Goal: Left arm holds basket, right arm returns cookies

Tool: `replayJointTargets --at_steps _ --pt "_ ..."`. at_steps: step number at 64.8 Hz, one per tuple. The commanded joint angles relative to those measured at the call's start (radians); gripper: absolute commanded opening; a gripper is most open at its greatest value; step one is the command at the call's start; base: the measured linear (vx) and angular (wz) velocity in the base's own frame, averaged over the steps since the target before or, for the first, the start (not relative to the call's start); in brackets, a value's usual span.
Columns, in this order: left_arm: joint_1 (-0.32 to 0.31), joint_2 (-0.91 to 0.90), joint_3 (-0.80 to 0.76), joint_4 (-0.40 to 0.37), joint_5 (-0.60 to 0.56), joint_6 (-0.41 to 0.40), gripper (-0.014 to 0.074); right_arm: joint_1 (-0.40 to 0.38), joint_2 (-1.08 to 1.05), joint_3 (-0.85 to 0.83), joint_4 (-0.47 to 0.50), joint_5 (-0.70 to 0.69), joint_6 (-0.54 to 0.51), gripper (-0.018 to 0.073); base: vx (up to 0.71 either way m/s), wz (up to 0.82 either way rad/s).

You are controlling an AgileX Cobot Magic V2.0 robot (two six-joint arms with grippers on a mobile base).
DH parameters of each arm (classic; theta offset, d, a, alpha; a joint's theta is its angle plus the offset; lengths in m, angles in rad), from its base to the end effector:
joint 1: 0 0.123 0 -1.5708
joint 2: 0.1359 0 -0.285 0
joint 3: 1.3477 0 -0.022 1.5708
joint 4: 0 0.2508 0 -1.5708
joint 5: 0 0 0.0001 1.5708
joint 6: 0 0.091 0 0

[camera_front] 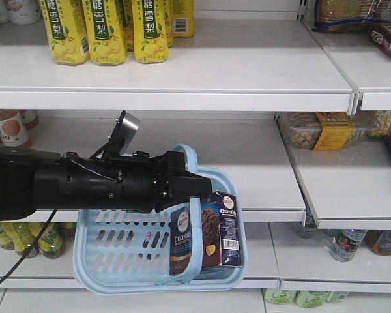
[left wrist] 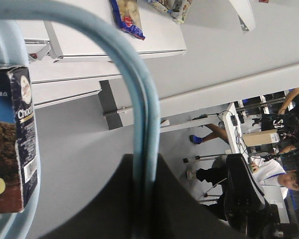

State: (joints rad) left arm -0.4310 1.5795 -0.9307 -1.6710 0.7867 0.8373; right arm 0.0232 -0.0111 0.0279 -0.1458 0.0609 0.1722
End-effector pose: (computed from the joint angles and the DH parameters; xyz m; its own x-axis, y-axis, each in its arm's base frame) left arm 0.2665 -0.1932 0.2614 -0.9268 -0.1734 -0.3331 0.2468 0.3873 -0.8883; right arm 0.0568 0.0005 0.1989 0.0098 0.0269 -0.9996 -0.0146 0.9995 0.0267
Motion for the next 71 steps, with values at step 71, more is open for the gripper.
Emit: replayJointTargets --at_steps 71 --pt "-0.006 -0.048 -0.029 -0.082 0.057 0.006 -0.0003 -0.001 -0.013 0.018 -0.006 -0.07 -0.007 -0.0011 0.07 0.0"
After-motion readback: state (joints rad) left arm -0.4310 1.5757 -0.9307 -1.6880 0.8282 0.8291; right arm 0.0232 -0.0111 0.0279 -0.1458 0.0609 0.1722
